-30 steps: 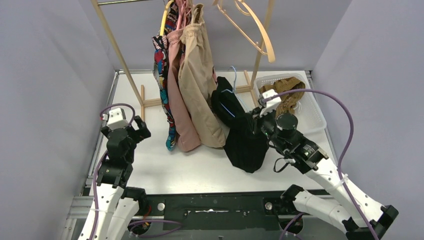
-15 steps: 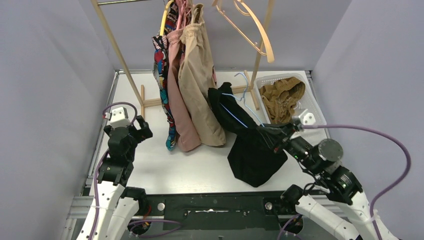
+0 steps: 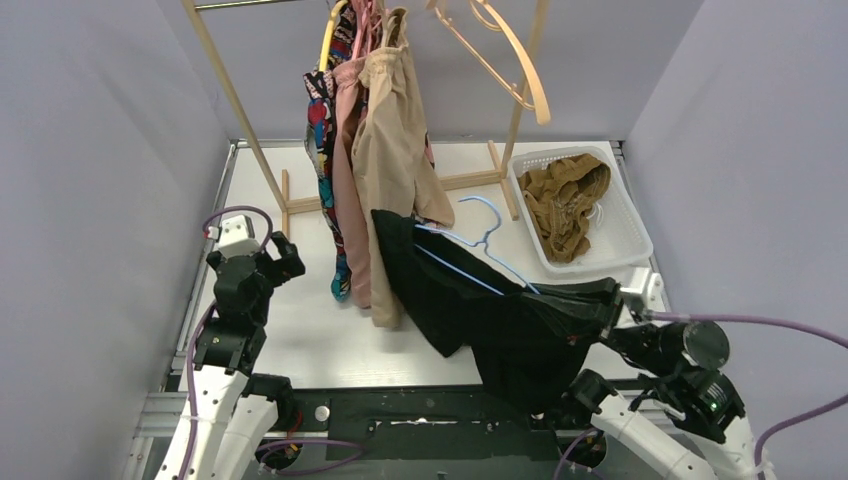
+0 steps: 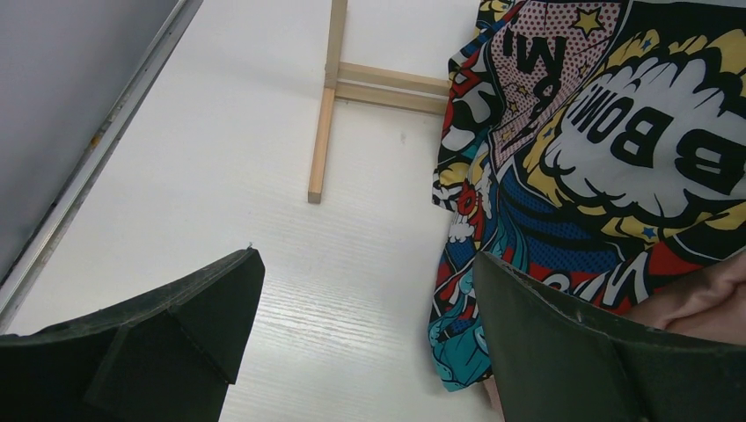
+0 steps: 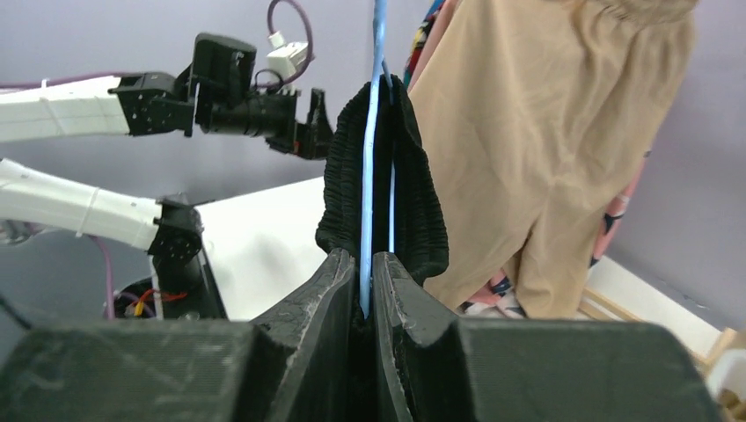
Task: Remove the shorts from the hanger
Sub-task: Pick up the hanger from the clothes rod, then adjust the hanger at the center of the board.
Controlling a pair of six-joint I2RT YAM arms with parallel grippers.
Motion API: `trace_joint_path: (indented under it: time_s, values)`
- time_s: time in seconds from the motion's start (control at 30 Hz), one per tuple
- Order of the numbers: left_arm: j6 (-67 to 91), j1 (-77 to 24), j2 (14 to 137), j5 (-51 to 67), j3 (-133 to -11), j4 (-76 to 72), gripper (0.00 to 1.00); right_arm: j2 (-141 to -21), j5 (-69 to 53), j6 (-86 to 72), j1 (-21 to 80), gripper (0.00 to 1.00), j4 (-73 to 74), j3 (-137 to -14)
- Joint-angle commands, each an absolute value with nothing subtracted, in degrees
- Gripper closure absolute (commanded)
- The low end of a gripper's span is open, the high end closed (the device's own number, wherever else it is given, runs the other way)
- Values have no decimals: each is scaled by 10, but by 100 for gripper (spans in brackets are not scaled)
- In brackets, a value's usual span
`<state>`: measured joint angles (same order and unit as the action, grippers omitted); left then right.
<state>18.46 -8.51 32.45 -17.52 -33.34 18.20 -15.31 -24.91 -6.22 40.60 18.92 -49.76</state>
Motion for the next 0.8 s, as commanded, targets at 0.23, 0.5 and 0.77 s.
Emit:
trace_joint_path:
  time_s: [0.23,0.5,0.77]
  values:
    - [196,-81,273,-209,-352,163,10,-430,-301,-15,406,100,112,-501]
    - [170,-87,255,8,-340,108,10,-595,-384,-64,361,100,-9,-491]
    - [190,-89,289,294,-286,-45,24,-643,-471,-54,358,100,-8,-509]
